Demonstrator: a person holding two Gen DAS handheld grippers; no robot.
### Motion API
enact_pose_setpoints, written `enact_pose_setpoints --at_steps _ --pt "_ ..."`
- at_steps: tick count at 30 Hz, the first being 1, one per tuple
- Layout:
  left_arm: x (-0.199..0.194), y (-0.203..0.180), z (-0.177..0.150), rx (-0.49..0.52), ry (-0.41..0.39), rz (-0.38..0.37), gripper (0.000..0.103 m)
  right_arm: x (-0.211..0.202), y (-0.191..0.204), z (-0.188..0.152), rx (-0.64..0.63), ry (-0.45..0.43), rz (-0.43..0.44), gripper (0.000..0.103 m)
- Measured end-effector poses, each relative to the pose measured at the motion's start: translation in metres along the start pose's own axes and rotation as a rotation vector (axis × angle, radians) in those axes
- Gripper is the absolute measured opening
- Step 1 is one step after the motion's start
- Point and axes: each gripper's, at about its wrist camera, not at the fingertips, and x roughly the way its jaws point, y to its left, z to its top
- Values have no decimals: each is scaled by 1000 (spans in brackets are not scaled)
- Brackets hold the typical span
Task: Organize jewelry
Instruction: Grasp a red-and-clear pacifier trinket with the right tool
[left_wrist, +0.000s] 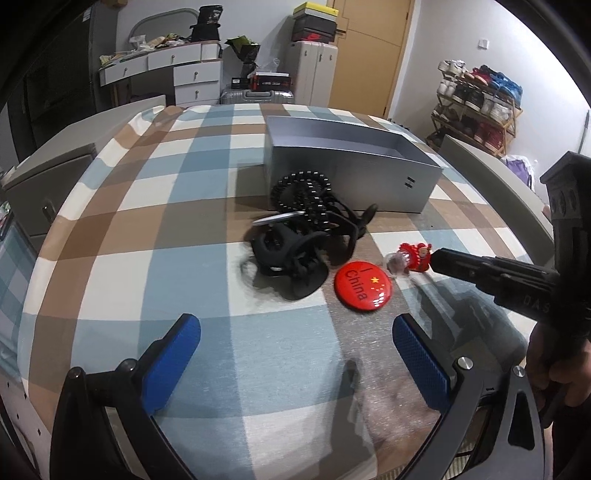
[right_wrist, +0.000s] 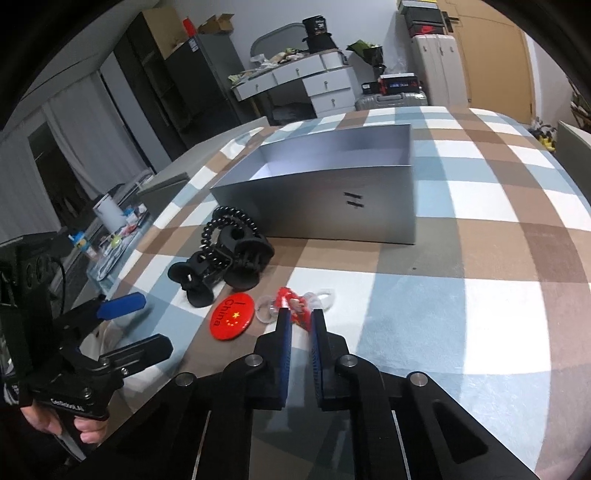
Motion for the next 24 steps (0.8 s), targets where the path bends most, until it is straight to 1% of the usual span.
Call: enact_pose_setpoints --at_steps 1,2,3,5,6,9,12,14,19,22,24 --pt "0 -2 0 5 -1 -1 101 -1 -2 1 3 -3 -1 10" --pt "0 -4 0 11 -1 -2 101 -1 -2 2 5 -6 -3 13" --pt "0 -6 0 16 -1 -4 101 -1 -3 3 8 -12 -12 13" --pt "1 -8 1 24 2 -6 101 0 -6 8 34 -19 1 15" --pt "1 -9 1 26 5 -8 101 1 -7 9 49 -20 15 19" --pt "2 -11 1 32 11 -10 101 6 -9 17 82 -21 35 27" --pt "2 -12 1 38 13 -3 101 15 -9 19 93 14 17 28" --pt "3 -12 1 38 17 -1 101 17 -11 18 109 23 39 28" --pt "3 -12 2 32 20 -3 101 18 -7 13 94 41 38 28" --pt "3 -14 2 38 21 -2 101 17 -11 9 118 34 53 25" --pt "1 -16 2 41 19 -4 101 17 -15 8 142 32 83 19"
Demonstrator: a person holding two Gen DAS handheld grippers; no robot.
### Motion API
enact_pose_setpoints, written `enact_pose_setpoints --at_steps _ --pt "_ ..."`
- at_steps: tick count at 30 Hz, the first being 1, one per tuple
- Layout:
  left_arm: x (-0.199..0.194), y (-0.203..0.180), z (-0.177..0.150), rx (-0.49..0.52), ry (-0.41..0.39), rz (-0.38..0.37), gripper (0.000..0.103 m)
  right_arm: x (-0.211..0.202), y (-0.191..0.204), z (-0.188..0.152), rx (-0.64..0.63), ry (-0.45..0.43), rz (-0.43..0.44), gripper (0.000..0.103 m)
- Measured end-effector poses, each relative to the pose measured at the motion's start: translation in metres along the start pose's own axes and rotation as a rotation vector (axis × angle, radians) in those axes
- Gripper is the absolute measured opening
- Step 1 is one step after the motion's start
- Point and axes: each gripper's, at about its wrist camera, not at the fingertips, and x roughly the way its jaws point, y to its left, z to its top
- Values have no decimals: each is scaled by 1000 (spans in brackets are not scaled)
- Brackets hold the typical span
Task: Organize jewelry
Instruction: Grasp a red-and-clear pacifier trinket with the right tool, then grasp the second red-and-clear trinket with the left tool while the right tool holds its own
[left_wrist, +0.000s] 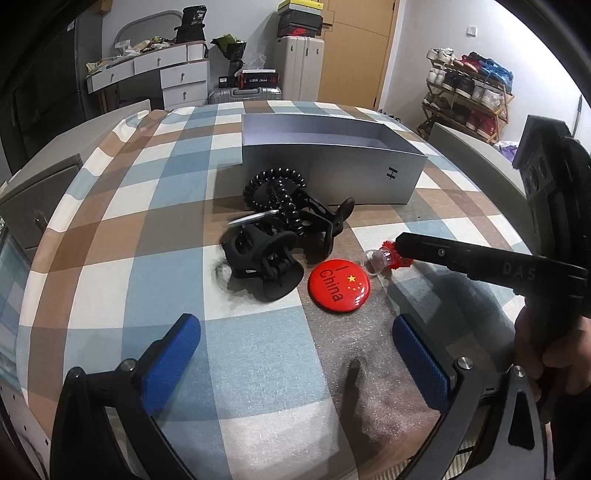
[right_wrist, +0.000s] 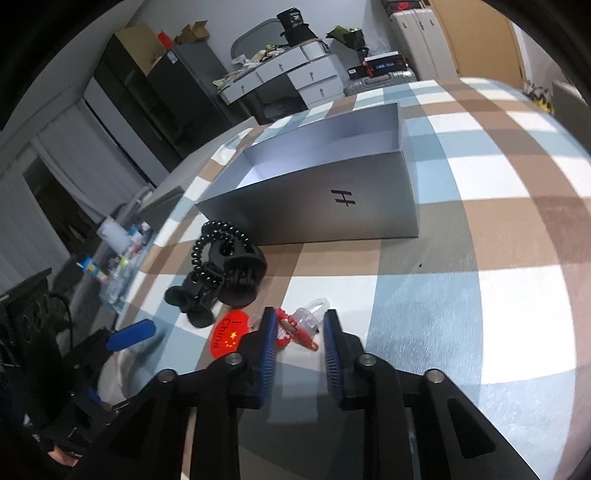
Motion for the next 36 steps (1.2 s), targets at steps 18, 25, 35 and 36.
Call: enact_pose_setpoints --at_steps 18,25,35,36 --pt "-4 -16 24 59 -18 -133 101 -38 -29 -2 98 -120 18 17" --pt "3 -41 38 122 -13 -201 101 -57 -40 -6 111 -167 8 17" --pt "25 -58 45 140 54 -237 94 -71 -55 -11 128 -208 14 17" --pt "27 -59 45 139 61 -236 92 -71 -57 -12 129 -209 19 17"
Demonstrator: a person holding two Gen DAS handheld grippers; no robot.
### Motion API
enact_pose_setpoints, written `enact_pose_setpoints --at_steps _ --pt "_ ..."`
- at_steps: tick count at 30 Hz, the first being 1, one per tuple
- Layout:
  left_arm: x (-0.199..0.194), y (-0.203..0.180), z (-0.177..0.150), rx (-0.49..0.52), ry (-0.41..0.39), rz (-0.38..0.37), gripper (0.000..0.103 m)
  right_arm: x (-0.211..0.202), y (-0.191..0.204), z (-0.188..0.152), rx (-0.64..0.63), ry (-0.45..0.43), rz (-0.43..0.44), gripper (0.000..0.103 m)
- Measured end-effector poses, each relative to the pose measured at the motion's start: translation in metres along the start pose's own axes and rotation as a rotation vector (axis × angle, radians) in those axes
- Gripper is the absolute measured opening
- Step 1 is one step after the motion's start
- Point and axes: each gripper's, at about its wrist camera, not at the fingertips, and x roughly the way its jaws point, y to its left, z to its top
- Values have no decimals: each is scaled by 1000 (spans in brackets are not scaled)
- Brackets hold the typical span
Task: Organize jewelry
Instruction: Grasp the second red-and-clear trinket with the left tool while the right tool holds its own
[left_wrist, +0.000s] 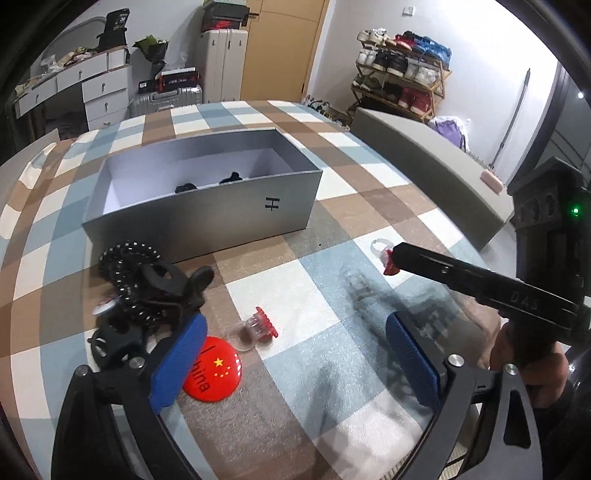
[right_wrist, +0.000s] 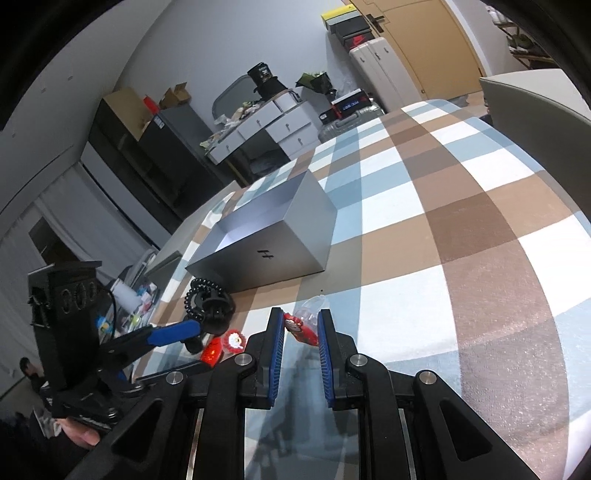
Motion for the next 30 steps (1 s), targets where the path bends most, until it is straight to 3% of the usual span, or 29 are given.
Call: enact_pose_setpoints --at_steps 11,16,26,30 --pt "10 2 -2 -22 51 26 69 -6 -9 -3 29 -23 30 18" --pt "12 3 -4 -22 59 44 49 -10 -10 -4 33 -34 32 18" --pt "18 5 -4 -19 75 83 38 -12 -7 -5 19 -42 39 18" --pt "19 5 -4 -7 64 113 24 -10 -6 -4 8 -33 47 18"
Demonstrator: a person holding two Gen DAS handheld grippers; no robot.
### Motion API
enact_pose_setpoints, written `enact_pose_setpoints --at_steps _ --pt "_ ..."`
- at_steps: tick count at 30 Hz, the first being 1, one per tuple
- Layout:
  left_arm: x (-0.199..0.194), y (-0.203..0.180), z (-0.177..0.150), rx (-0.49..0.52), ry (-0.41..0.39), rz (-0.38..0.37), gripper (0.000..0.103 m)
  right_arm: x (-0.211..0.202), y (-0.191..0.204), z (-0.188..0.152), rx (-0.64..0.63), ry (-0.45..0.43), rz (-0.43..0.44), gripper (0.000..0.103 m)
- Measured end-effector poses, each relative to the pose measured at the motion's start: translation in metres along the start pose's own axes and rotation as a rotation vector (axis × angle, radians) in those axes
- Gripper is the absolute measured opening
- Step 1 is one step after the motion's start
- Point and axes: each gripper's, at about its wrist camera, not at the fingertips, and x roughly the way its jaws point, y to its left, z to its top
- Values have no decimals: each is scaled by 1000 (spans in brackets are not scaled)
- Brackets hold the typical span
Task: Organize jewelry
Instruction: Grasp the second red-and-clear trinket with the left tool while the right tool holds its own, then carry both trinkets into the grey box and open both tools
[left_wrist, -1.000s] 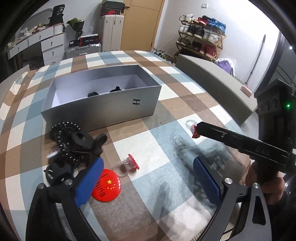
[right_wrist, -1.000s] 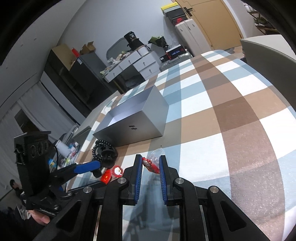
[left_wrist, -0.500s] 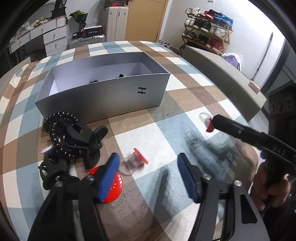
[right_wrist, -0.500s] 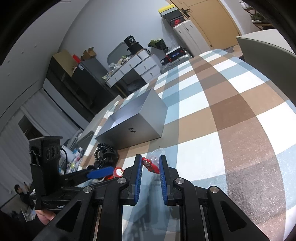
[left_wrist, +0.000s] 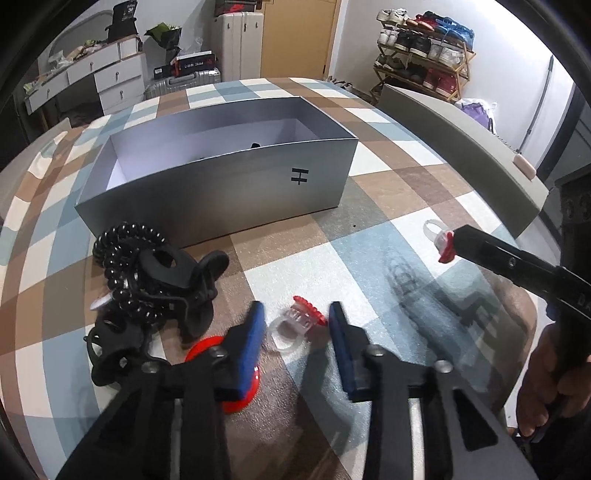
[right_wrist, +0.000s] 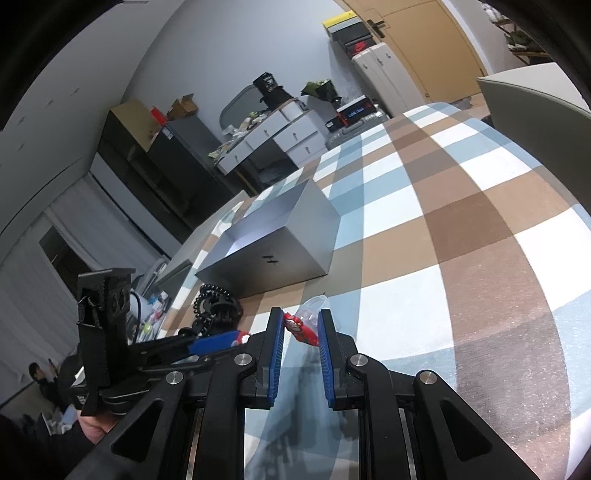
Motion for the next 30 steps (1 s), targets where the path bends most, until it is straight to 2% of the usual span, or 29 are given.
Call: enact_pose_setpoints --at_steps 8,20,30 --pt "-1 -2 1 2 6 -6 22 2 1 -1 -2 3 -3 18" --pt "-25 0 7 -10 -38 -3 21 -1 13 1 -23 -1 -6 18" --pt "-54 22 18 -61 -130 -18 21 5 47 29 -99 -23 12 18"
